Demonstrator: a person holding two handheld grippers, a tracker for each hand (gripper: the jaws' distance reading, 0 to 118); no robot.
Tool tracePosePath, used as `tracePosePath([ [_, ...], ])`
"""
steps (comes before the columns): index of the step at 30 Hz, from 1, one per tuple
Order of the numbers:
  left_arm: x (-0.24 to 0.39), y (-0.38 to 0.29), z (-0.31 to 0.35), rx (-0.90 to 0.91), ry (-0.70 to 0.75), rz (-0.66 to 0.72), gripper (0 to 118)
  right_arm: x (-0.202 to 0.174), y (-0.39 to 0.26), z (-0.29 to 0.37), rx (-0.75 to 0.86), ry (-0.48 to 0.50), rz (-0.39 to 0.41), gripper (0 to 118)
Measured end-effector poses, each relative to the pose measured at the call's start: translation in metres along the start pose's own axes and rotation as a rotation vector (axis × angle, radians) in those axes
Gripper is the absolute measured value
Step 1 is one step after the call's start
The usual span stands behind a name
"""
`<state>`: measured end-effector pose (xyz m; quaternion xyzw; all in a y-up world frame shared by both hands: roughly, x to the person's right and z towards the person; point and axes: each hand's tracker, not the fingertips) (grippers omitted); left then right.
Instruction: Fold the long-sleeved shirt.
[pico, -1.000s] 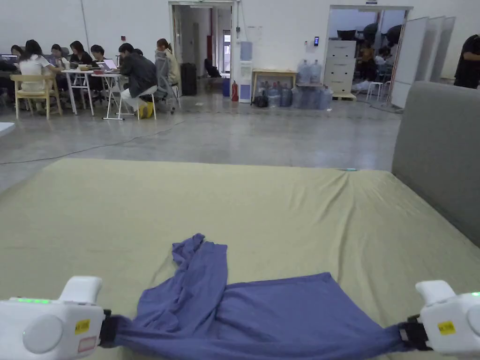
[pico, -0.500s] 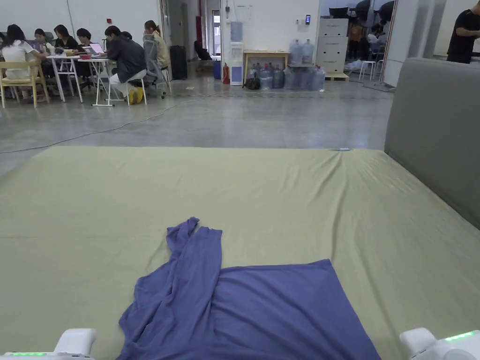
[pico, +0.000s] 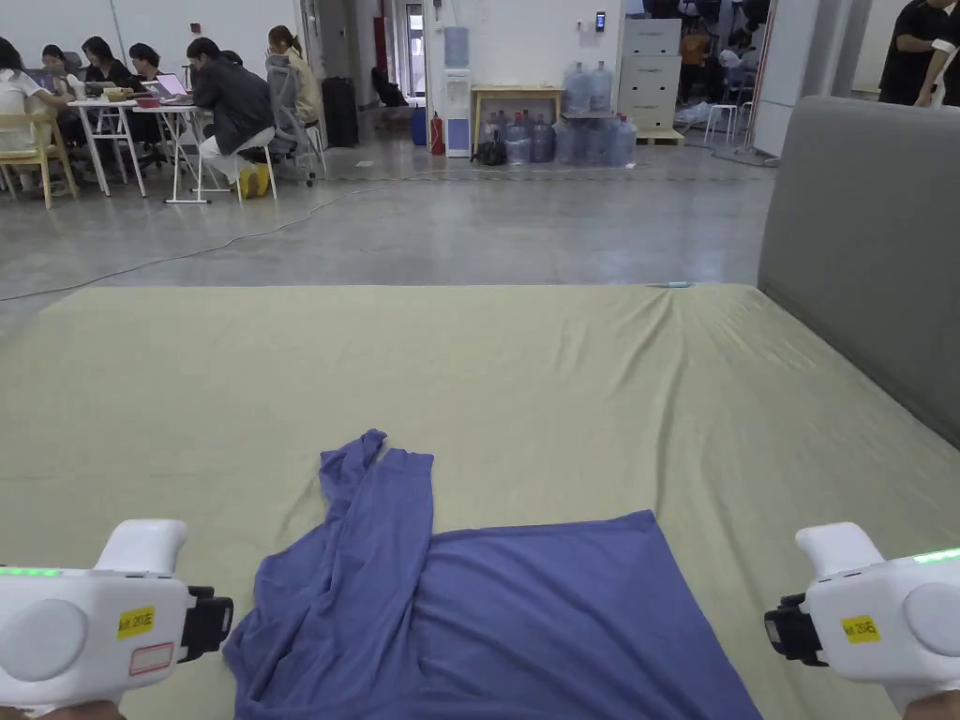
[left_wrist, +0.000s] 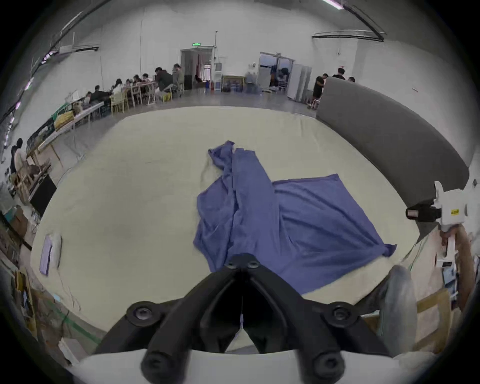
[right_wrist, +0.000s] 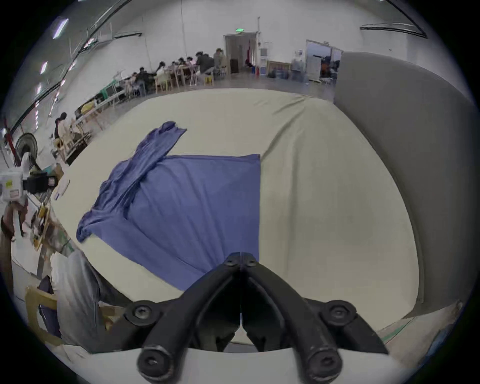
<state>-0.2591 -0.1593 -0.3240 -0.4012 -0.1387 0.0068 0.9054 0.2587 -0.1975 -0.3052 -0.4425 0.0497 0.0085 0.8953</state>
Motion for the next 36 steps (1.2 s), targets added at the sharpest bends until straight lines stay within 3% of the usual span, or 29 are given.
tracePosePath([
  [8, 0.038, 0.11, -0.127, 0.001, -0.087, -0.072, 0, 0.0, 0.03, -0.058, -0.032, 0.024, 0.021, 0],
  [9, 0.045, 0.124, -0.152, -0.002, -0.082, -0.074, 16, 0.001, 0.032, -0.066, -0.034, 0.027, 0.021, 0],
  [10, 0.057, 0.137, -0.175, -0.004, -0.084, -0.083, 48, 0.003, 0.036, -0.074, -0.039, 0.029, 0.021, 0],
  [11, 0.066, 0.151, -0.207, -0.02, -0.08, -0.089, 96, 0.006, 0.041, -0.083, -0.044, 0.032, 0.021, 0],
  [12, 0.072, 0.161, -0.237, -0.066, -0.065, -0.099, 109, 0.008, 0.044, -0.09, -0.048, 0.033, 0.021, 0],
  [19, 0.07, 0.196, -0.4, -0.122, 0.069, 0.017, 104, 0.016, 0.045, -0.129, -0.067, 0.048, 0.002, 0],
  [21, 0.068, 0.191, -0.428, -0.178, 0.158, 0.012, 78, 0.016, 0.041, -0.134, -0.075, 0.051, -0.004, 0],
  [23, 0.063, 0.186, -0.445, -0.237, 0.22, -0.022, 75, 0.017, 0.038, -0.134, -0.078, 0.059, -0.005, 0],
  [25, 0.068, 0.186, -0.436, -0.184, 0.184, -0.016, 75, 0.018, 0.033, -0.133, -0.077, 0.064, -0.01, 0],
  [26, 0.073, 0.185, -0.423, -0.191, 0.186, -0.025, 64, 0.018, 0.031, -0.133, -0.079, 0.068, -0.012, 0],
  [27, 0.076, 0.186, -0.414, -0.177, 0.153, -0.05, 36, 0.017, 0.03, -0.133, -0.083, 0.07, -0.01, 0],
  [28, 0.08, 0.188, -0.406, -0.139, 0.114, -0.063, 0, 0.016, 0.029, -0.134, -0.089, 0.07, -0.005, 0],
  [30, 0.08, 0.205, -0.388, -0.138, 0.159, -0.073, 0, 0.013, 0.027, -0.133, -0.095, 0.063, 0.008, 0],
  [36, 0.084, 0.206, -0.245, -0.006, 0.027, -0.128, 0, 0.008, 0.027, -0.104, -0.058, 0.049, 0.006, 0],
])
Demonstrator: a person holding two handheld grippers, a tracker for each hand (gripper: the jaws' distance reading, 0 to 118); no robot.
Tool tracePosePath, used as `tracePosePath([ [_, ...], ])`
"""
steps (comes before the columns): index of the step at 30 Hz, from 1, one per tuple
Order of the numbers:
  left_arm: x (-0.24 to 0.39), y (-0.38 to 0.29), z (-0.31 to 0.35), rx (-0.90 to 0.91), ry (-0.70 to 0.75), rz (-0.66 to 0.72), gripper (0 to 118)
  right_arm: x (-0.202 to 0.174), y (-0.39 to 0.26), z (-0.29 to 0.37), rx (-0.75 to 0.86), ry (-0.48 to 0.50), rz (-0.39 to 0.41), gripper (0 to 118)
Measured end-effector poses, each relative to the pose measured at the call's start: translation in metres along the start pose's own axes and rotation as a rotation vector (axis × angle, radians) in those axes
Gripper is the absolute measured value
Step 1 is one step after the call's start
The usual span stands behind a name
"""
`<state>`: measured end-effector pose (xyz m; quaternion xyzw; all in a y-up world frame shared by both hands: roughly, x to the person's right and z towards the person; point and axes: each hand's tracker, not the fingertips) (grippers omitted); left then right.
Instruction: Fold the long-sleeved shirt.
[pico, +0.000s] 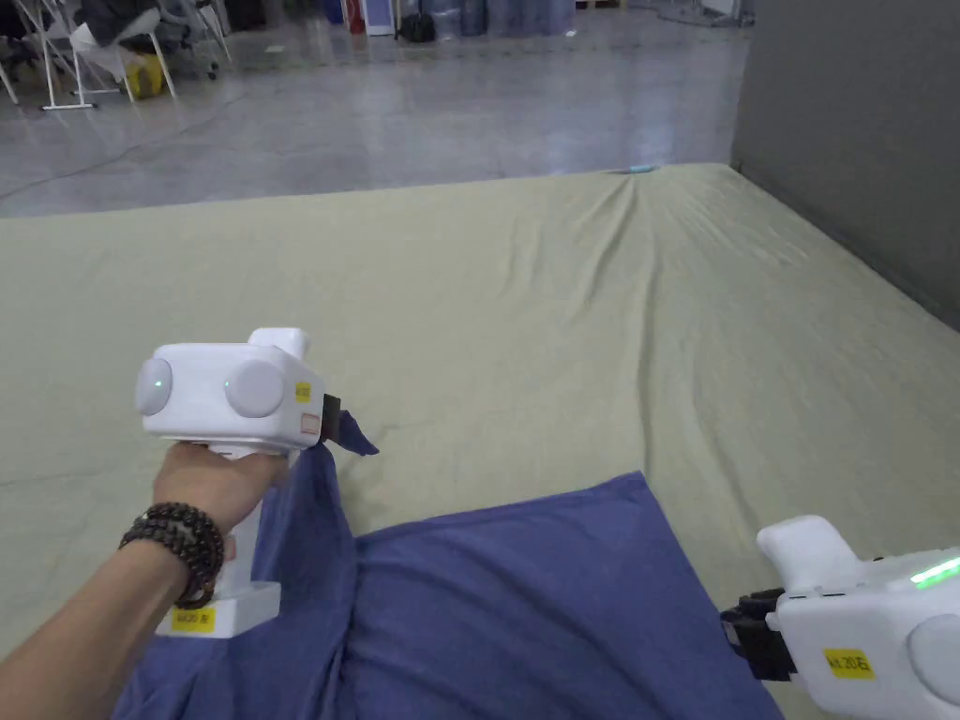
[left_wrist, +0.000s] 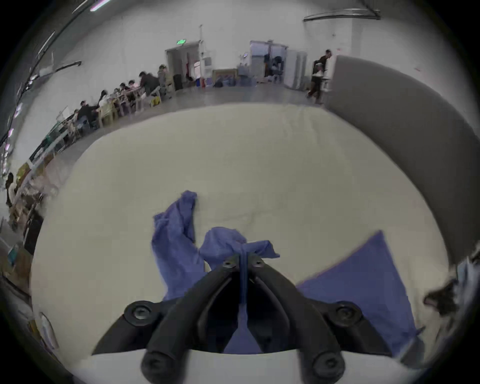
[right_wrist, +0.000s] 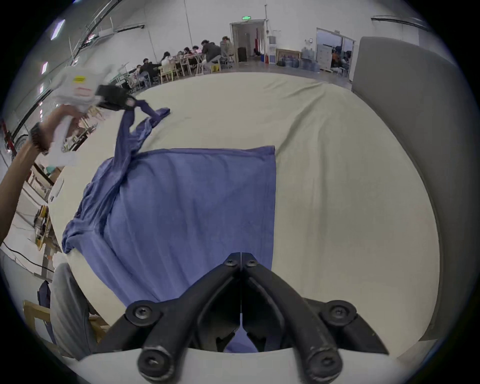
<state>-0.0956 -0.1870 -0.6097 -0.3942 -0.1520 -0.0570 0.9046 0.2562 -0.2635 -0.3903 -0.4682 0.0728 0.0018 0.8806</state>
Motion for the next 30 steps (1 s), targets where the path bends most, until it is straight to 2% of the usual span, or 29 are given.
tracePosePath([
  [2, -0.004, -0.029, 0.048, 0.023, -0.037, -0.056, 0, -0.002, 0.001, 0.014, 0.021, -0.003, 0.006, 0],
  [4, -0.003, -0.07, 0.095, -0.03, -0.081, -0.085, 0, -0.007, -0.001, 0.028, 0.044, -0.006, 0.009, 0],
  [8, -0.007, -0.159, 0.137, -0.212, -0.234, -0.01, 0, -0.016, -0.005, 0.048, 0.074, -0.016, 0.02, 0],
  [13, 0.013, -0.249, 0.126, -0.362, -0.263, -0.027, 0, -0.029, -0.013, 0.05, 0.072, -0.002, 0.013, 0],
  [16, 0.016, -0.271, 0.108, -0.376, -0.273, 0.031, 0, -0.039, -0.016, 0.05, 0.063, 0.002, 0.021, 0],
  [18, 0.013, -0.268, 0.106, -0.38, -0.272, 0.066, 6, -0.042, -0.014, 0.051, 0.066, 0.003, 0.02, 0],
  [19, 0.011, -0.265, 0.112, -0.366, -0.275, 0.069, 26, -0.043, -0.013, 0.054, 0.069, 0.005, 0.019, 0],
  [20, 0.01, -0.261, 0.117, -0.341, -0.293, 0.07, 75, -0.044, -0.013, 0.056, 0.072, 0.007, 0.019, 0],
  [21, 0.007, -0.253, 0.127, -0.301, -0.311, 0.055, 105, -0.044, -0.01, 0.058, 0.076, 0.008, 0.022, 0],
  [22, 0.003, -0.244, 0.138, -0.255, -0.311, 0.049, 115, -0.045, -0.009, 0.06, 0.078, 0.008, 0.026, 0],
  [23, -0.002, -0.234, 0.15, -0.195, -0.319, 0.052, 115, -0.046, -0.008, 0.062, 0.081, 0.008, 0.032, 0],
  [26, -0.024, -0.196, 0.172, -0.098, -0.262, 0.105, 113, -0.048, -0.003, 0.063, 0.09, 0.003, 0.042, 0],
  [27, -0.032, -0.185, 0.175, -0.069, -0.209, 0.119, 104, -0.049, -0.002, 0.061, 0.091, 0.003, 0.043, 0],
  [28, -0.04, -0.175, 0.175, -0.028, -0.167, 0.116, 80, -0.049, 0.0, 0.058, 0.091, 0.003, 0.042, 0],
  [29, -0.047, -0.167, 0.172, 0.003, -0.133, 0.103, 28, -0.049, 0.002, 0.055, 0.091, 0.005, 0.041, 0],
  [30, -0.054, -0.158, 0.161, 0.004, -0.084, 0.089, 0, -0.049, 0.003, 0.05, 0.089, 0.009, 0.04, 0],
])
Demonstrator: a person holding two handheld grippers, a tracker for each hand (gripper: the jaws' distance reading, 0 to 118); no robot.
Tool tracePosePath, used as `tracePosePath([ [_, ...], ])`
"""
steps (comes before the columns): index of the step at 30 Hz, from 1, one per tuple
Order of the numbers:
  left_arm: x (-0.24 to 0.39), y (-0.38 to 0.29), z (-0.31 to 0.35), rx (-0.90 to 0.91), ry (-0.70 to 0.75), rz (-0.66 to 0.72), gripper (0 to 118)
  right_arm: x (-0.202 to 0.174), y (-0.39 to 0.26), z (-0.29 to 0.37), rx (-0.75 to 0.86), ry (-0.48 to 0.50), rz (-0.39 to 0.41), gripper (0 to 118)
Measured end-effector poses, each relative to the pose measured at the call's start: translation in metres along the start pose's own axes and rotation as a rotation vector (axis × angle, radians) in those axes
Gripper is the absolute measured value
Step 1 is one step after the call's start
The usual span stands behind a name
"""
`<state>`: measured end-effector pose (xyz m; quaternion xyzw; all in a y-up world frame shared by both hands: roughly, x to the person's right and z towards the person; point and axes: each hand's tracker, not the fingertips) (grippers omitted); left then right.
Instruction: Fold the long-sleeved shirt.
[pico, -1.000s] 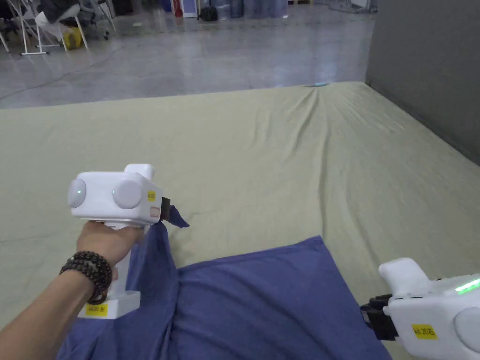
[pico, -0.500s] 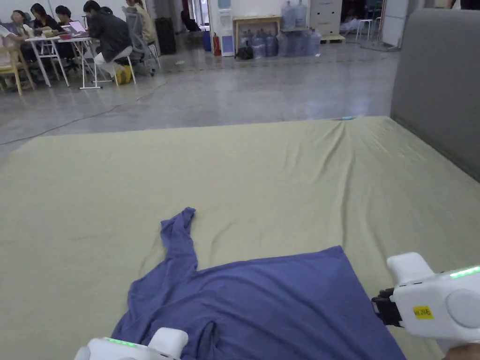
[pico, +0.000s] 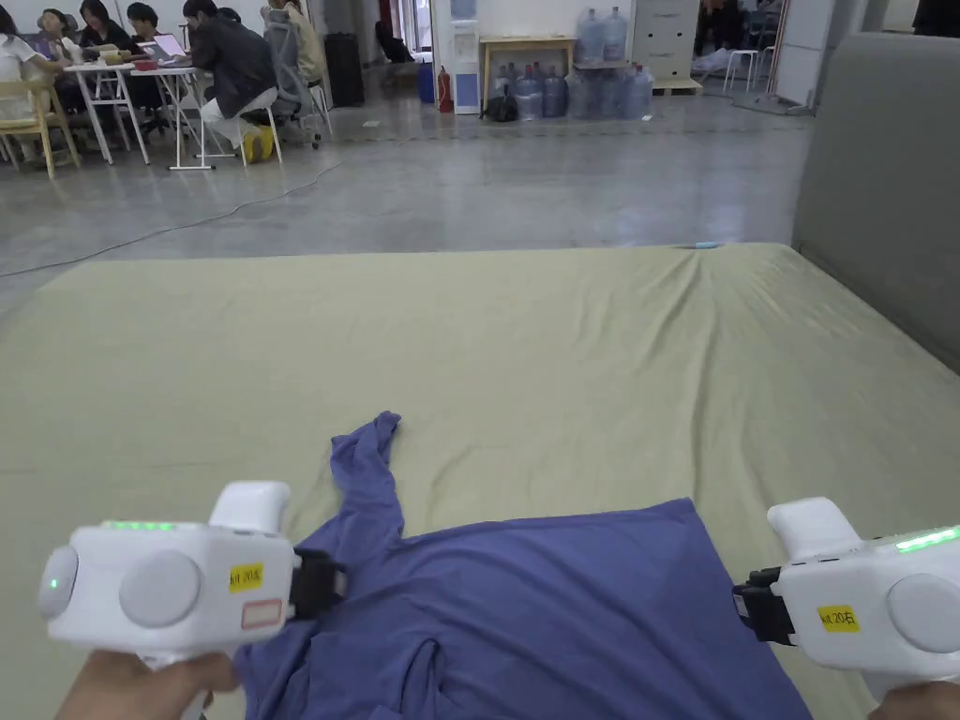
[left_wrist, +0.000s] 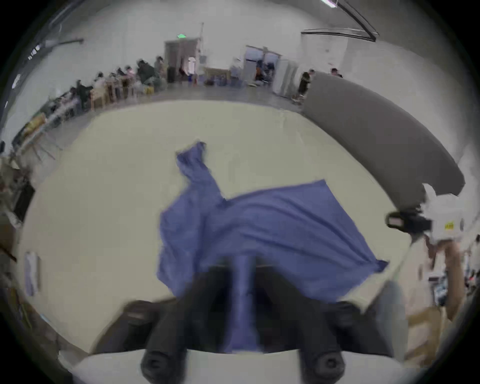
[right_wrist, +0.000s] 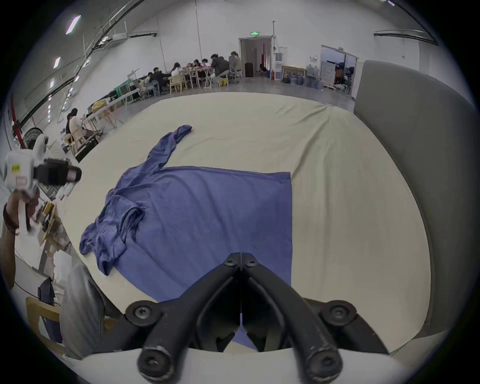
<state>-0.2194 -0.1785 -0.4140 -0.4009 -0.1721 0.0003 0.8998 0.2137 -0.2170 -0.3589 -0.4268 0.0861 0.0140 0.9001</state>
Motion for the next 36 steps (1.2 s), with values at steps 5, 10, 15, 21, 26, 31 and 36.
tracePosePath([
  [5, -0.043, 0.03, -0.054, 0.005, 0.151, 0.049, 0, 0.0, 0.006, -0.026, -0.024, 0.005, -0.004, 0],
  [10, -0.085, 0.044, -0.124, -0.049, 0.154, 0.154, 73, 0.0, 0.011, -0.048, -0.066, 0.005, 0.026, 0],
  [15, -0.105, 0.033, -0.187, -0.214, 0.247, 0.251, 91, 0.002, 0.009, -0.057, -0.087, 0.006, 0.022, 0],
  [21, -0.071, 0.008, -0.203, -0.21, 0.372, 0.129, 38, 0.004, 0.006, -0.065, -0.113, -0.006, 0.027, 0],
  [26, -0.051, 0.02, -0.187, -0.225, 0.265, 0.105, 0, 0.01, 0.019, -0.076, -0.128, -0.035, 0.03, 0],
  [31, -0.059, 0.047, -0.164, -0.139, 0.27, 0.093, 0, 0.031, 0.078, -0.094, -0.101, -0.063, -0.002, 0],
  [36, -0.073, 0.068, -0.153, -0.1, 0.227, 0.113, 0, 0.066, 0.153, -0.156, -0.109, -0.029, -0.208, 96],
])
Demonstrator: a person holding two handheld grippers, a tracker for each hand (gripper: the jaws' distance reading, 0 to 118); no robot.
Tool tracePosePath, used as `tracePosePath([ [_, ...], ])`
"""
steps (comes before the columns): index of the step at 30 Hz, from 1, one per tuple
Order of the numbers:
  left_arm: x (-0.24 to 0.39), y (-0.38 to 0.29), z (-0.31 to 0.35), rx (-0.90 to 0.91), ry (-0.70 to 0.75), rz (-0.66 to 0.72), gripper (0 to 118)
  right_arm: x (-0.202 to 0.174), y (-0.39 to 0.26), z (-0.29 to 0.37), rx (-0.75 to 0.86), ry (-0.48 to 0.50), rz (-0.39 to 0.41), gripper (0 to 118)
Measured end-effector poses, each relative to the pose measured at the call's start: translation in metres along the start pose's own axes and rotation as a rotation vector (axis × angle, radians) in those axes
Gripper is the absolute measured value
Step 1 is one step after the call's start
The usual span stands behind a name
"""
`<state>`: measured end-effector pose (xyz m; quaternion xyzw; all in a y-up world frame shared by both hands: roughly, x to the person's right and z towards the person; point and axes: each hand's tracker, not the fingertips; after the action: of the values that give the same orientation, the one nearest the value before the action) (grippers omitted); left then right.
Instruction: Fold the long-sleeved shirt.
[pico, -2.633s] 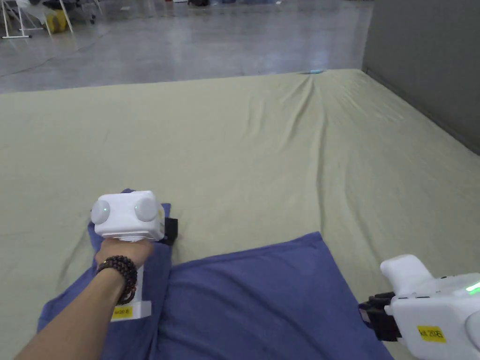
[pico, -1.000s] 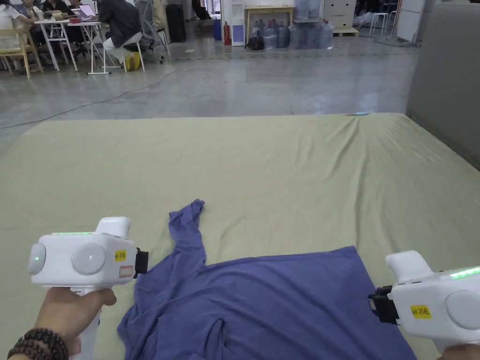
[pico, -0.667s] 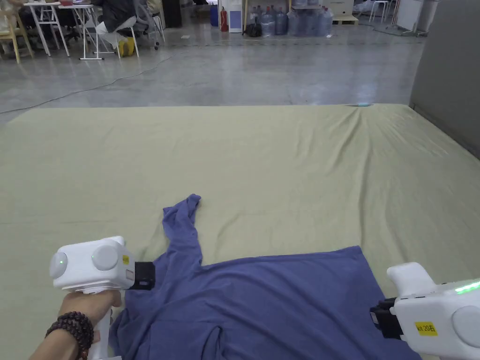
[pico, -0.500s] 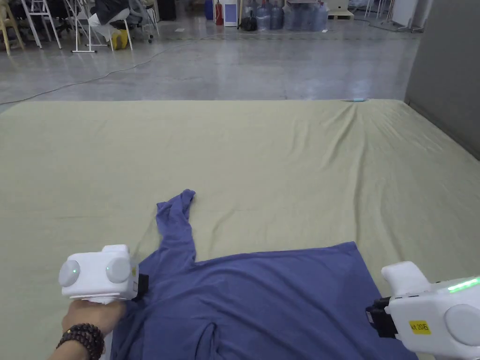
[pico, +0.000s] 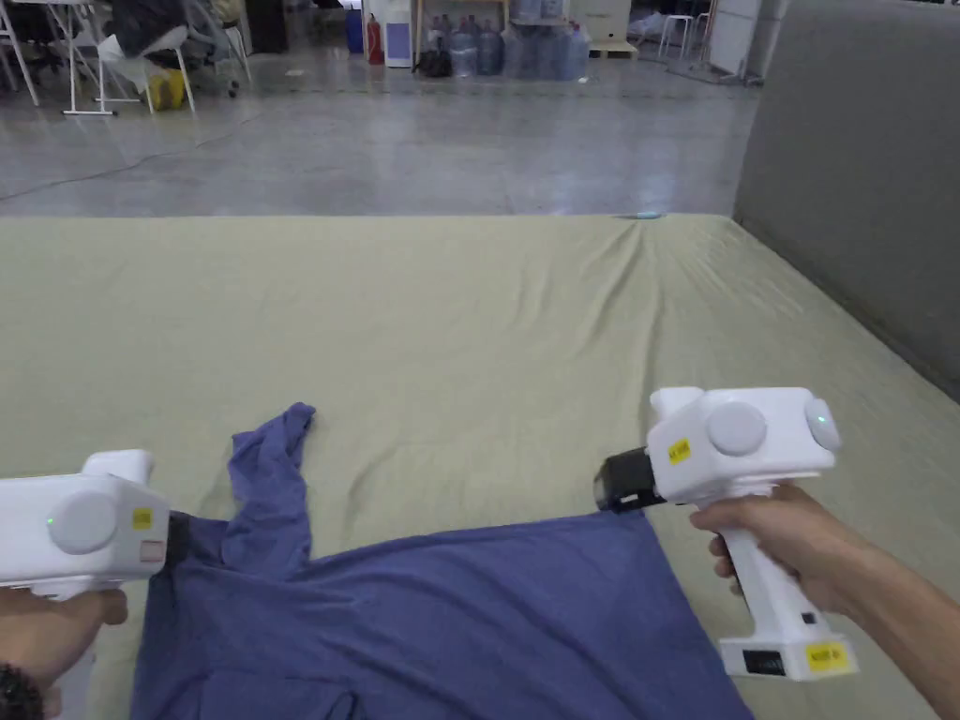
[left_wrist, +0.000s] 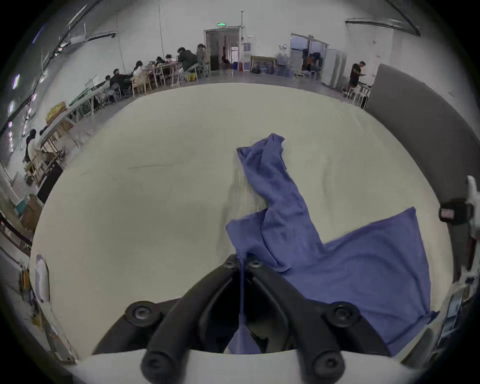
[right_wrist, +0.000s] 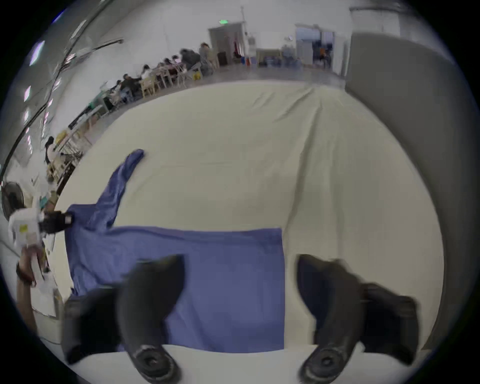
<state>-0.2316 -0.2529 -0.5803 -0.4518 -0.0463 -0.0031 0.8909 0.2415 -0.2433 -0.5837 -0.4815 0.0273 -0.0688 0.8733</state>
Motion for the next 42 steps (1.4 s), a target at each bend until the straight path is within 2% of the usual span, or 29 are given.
tracePosePath([
  [2, -0.002, 0.003, -0.005, -0.017, -0.004, 0.008, 0, 0.003, 0.02, -0.034, -0.112, -0.031, 0.031, 96],
  [4, -0.004, 0.001, -0.009, -0.045, -0.009, 0.023, 0, 0.008, 0.03, -0.066, -0.162, -0.136, 0.042, 96],
  [6, -0.006, -0.003, -0.011, -0.053, -0.01, 0.033, 0, 0.013, 0.036, -0.094, -0.258, -0.226, 0.041, 90],
  [7, -0.007, -0.005, -0.011, -0.059, -0.01, 0.034, 0, 0.015, 0.037, -0.103, -0.294, -0.223, 0.047, 80],
  [8, -0.009, -0.007, -0.013, -0.058, -0.011, 0.035, 0, 0.017, 0.038, -0.109, -0.313, -0.202, 0.052, 65],
  [14, -0.009, -0.015, -0.023, -0.075, -0.007, 0.024, 0, 0.02, 0.037, -0.119, -0.319, -0.201, 0.058, 60],
  [16, -0.007, -0.016, -0.026, -0.08, 0.0, 0.021, 0, 0.012, 0.033, -0.106, -0.319, -0.192, 0.064, 45],
  [19, -0.002, -0.018, -0.023, -0.076, -0.012, 0.018, 0, 0.002, 0.022, -0.104, -0.342, -0.191, 0.109, 5],
  [20, -0.001, -0.017, -0.021, -0.074, -0.013, 0.018, 0, -0.002, 0.017, -0.102, -0.34, -0.19, 0.12, 1],
  [21, 0.0, -0.016, -0.016, -0.065, -0.015, 0.024, 0, -0.004, 0.016, -0.097, -0.313, -0.216, 0.169, 1],
  [24, 0.0, -0.005, 0.01, 0.004, -0.019, 0.046, 0, -0.005, 0.023, -0.061, -0.242, -0.171, 0.109, 1],
  [28, 0.002, 0.018, 0.069, 0.119, -0.052, 0.003, 0, -0.011, 0.053, 0.032, -0.112, -0.115, 0.143, 1],
  [33, 0.008, 0.065, 0.151, 0.267, -0.059, -0.025, 0, -0.017, 0.1, 0.151, 0.048, -0.132, 0.175, 1],
  [38, 0.017, 0.154, 0.221, 0.466, 0.005, -0.034, 0, -0.023, 0.164, 0.254, 0.211, -0.169, 0.178, 1],
  [42, 0.033, 0.248, 0.272, 0.582, 0.014, -0.046, 0, -0.024, 0.232, 0.32, 0.353, -0.195, 0.097, 1],
])
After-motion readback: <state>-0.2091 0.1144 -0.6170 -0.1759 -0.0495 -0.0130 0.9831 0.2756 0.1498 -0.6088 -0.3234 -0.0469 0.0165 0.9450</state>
